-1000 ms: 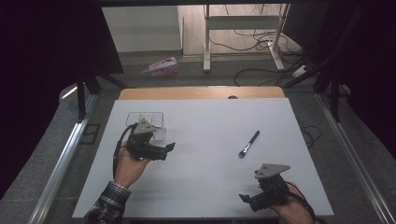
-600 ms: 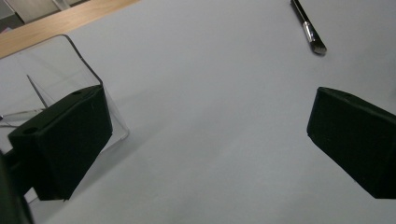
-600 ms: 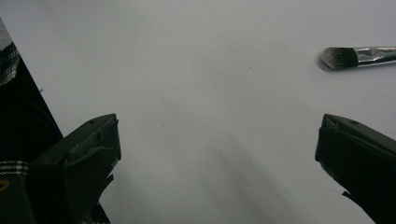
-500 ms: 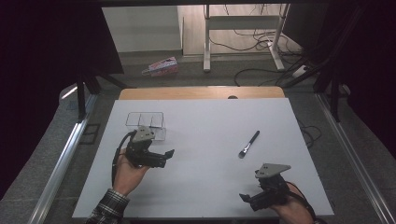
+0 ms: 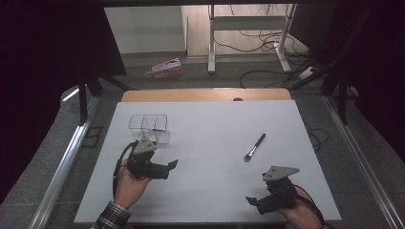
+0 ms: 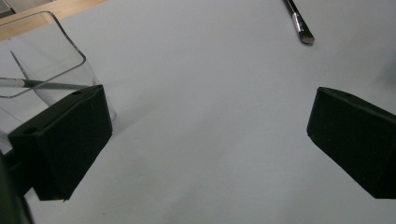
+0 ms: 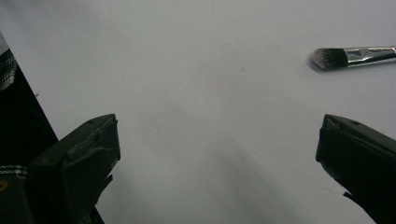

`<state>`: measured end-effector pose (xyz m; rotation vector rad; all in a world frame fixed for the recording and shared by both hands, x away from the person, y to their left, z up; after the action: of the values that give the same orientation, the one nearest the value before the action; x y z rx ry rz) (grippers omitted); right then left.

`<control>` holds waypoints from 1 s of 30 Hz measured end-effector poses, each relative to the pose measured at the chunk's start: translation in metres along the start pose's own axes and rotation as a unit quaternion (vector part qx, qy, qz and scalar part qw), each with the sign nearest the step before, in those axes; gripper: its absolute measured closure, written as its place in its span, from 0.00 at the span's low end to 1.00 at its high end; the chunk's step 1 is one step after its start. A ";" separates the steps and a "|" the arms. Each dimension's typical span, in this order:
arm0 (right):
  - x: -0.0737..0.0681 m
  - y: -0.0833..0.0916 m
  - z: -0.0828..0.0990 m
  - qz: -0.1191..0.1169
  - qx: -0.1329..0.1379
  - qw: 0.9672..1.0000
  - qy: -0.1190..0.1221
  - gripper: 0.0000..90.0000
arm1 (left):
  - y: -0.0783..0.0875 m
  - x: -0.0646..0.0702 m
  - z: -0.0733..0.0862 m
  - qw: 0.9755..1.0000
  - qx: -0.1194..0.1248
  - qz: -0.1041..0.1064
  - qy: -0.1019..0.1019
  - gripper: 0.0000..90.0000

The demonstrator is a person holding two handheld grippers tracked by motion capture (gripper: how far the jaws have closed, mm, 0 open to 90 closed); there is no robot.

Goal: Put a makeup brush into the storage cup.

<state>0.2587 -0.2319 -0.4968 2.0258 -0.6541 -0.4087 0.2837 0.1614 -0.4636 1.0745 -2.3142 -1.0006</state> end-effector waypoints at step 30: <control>0.020 0.009 0.007 0.040 0.007 0.999 -0.025 0.00 | 0.007 0.020 0.034 1.000 -0.009 0.005 -0.004 0.01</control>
<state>0.2687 -0.2526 -0.4926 2.0016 -0.7678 -0.4106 0.2472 0.1634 -0.4796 1.0535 -2.3107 -1.0215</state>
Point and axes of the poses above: each handheld gripper's, and its own axes: y roughly backward along the jaws, z roughly out of its underside, x roughly to its right, the point moved 2 cm from there along -y, roughly forward along the jaws, and after that the axes turned 11 degrees about -x, right-handed, at the moved point
